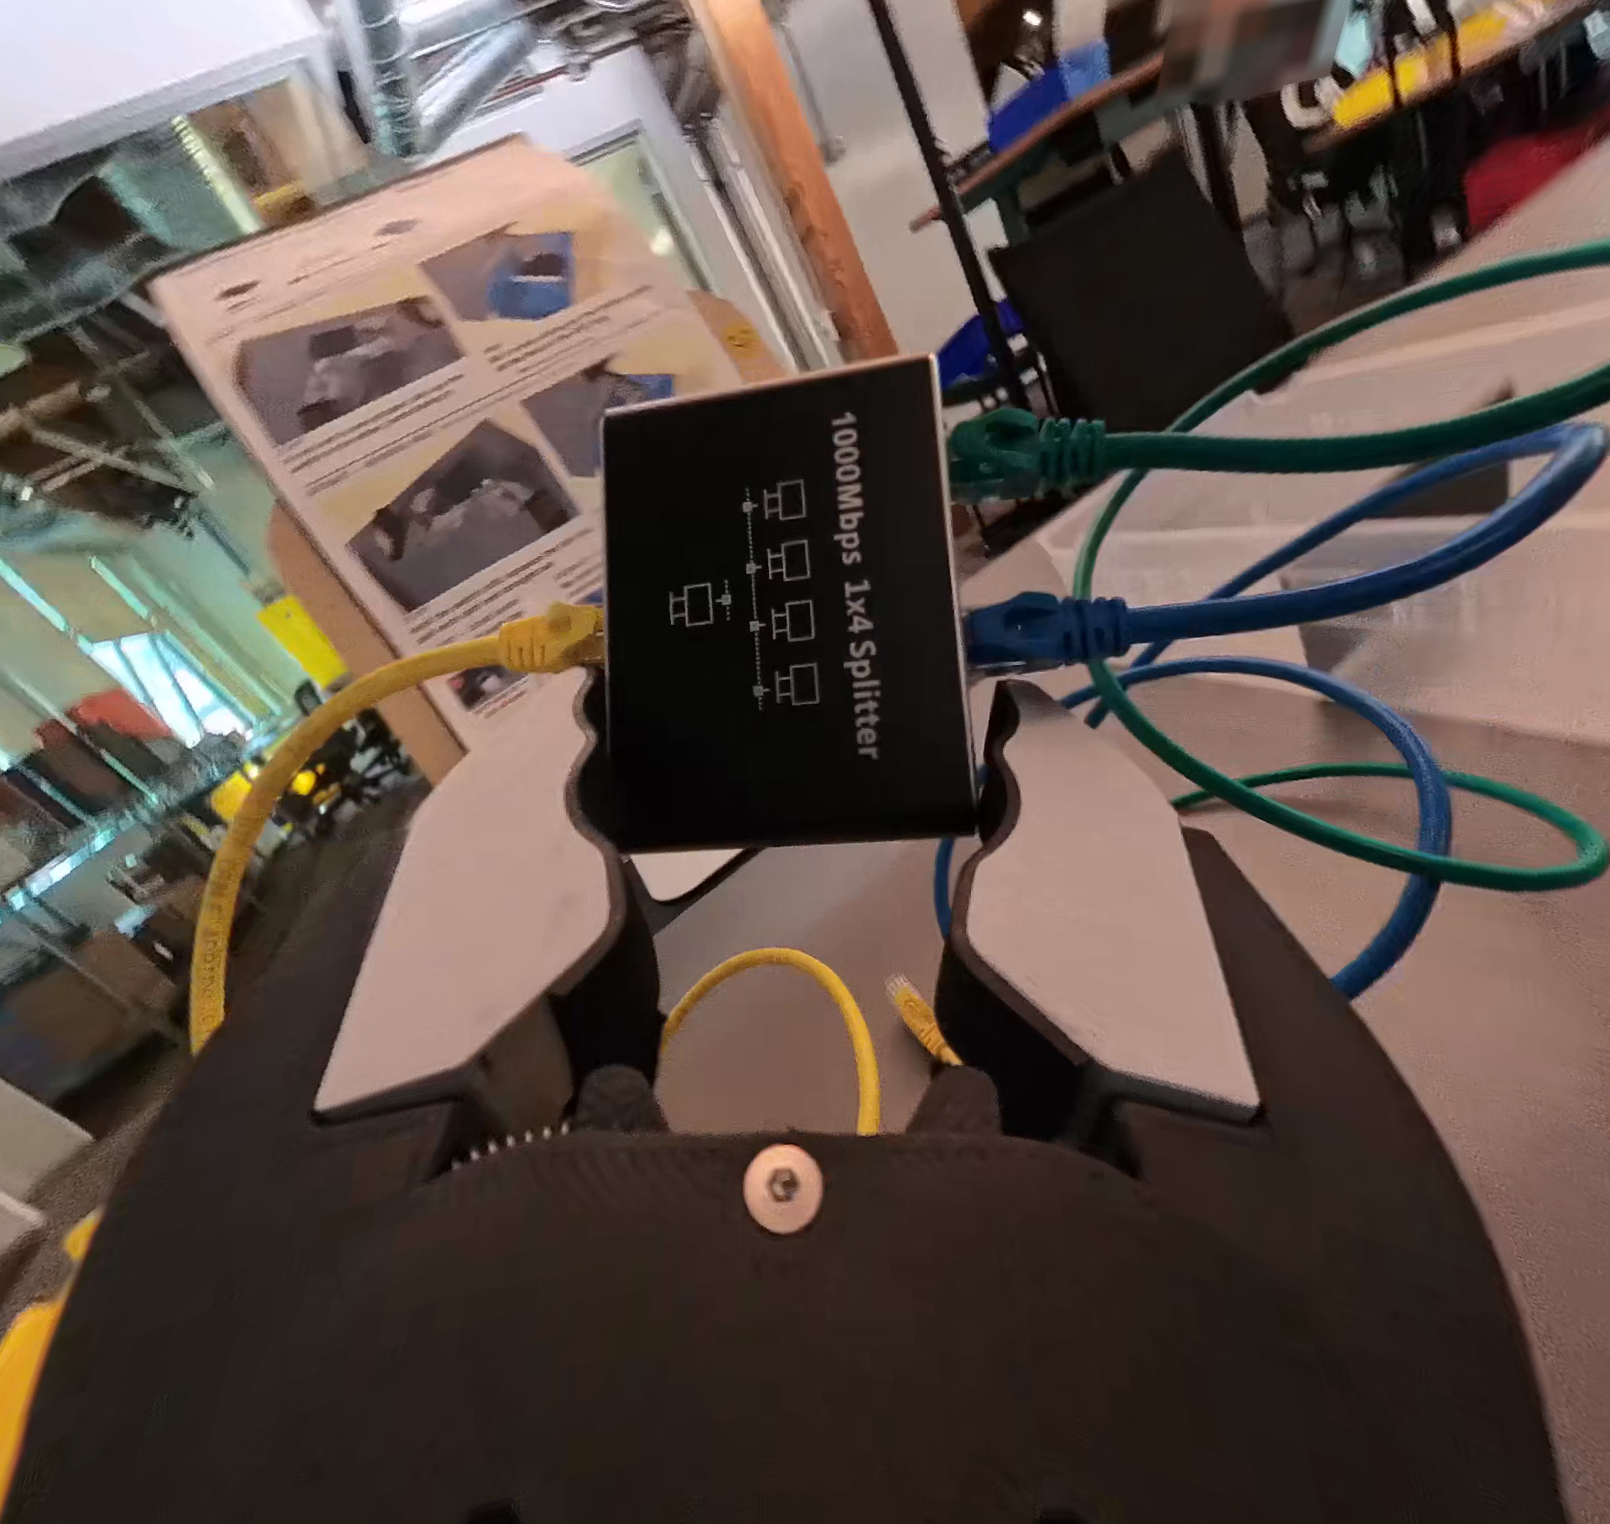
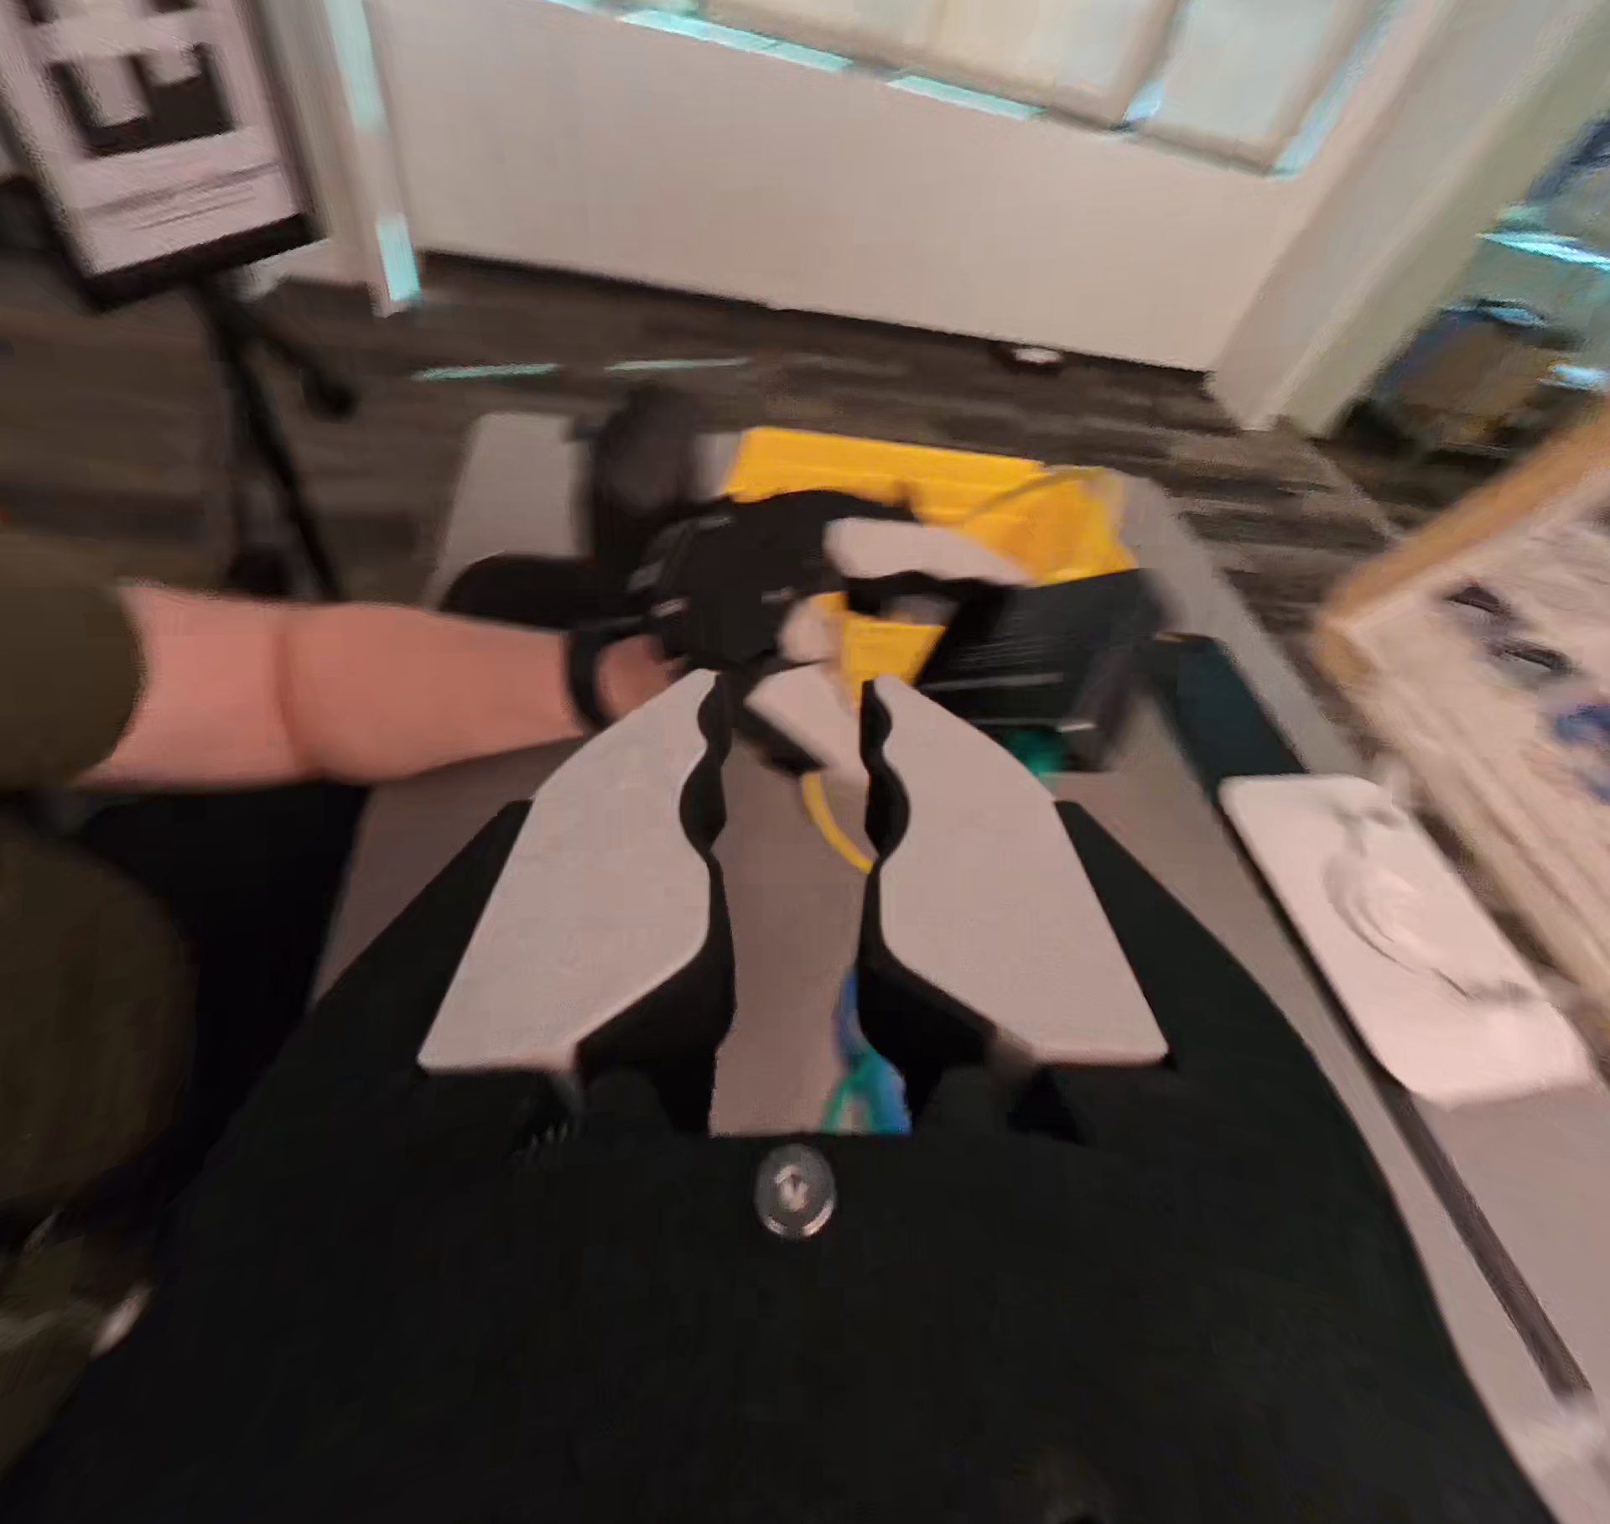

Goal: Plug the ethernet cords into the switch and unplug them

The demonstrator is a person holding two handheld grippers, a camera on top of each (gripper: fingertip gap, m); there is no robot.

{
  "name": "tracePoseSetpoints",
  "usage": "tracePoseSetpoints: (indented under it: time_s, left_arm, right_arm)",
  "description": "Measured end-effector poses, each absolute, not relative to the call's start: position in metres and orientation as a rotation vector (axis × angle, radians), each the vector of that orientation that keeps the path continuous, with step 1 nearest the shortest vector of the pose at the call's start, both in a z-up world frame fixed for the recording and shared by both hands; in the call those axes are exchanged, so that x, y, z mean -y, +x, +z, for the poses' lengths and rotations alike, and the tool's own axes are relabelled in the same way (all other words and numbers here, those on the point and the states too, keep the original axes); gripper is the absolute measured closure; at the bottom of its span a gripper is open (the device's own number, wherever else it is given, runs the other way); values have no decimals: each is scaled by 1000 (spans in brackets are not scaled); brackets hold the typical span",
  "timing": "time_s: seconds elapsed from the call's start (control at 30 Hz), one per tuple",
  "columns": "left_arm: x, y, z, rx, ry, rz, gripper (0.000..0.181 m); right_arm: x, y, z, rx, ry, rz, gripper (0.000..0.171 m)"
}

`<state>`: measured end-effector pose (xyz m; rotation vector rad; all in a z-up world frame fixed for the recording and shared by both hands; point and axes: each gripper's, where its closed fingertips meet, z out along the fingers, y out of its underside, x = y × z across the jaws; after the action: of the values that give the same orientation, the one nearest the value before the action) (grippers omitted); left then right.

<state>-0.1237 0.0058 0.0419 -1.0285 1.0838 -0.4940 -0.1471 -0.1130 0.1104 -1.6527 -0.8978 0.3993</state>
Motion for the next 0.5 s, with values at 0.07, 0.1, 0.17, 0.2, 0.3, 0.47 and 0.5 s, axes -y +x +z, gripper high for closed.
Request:
tracePoseSetpoints:
  time_s: [0.07,0.1,0.17,0.2,0.3,0.47,0.5]
  left_arm:
    - [6,-113,31,-1170,-958,-424,100]
    - [14,-108,26,-1225,-906,-389,100]
    - [26,-101,15,-1302,-836,-310,100]
    - [31,-97,11,-1336,-813,-298,100]
    - [41,-91,1,-1399,-757,-255,100]
    - [53,-88,-13,-1491,-643,-146,100]
    - [52,-89,-15,-1491,-623,-108,100]
  right_arm:
    - [82,-105,114,711,-1675,289,137]
    - [67,-87,107,639,-1721,294,131]
    - [49,-73,70,578,-1919,476,111]
    - [48,-75,53,577,-2017,627,108]
    - [62,-98,28,666,-2106,1053,113]
    - [65,-109,-14,855,-2245,958,133]
    - [64,-110,-19,873,-2256,944,134]
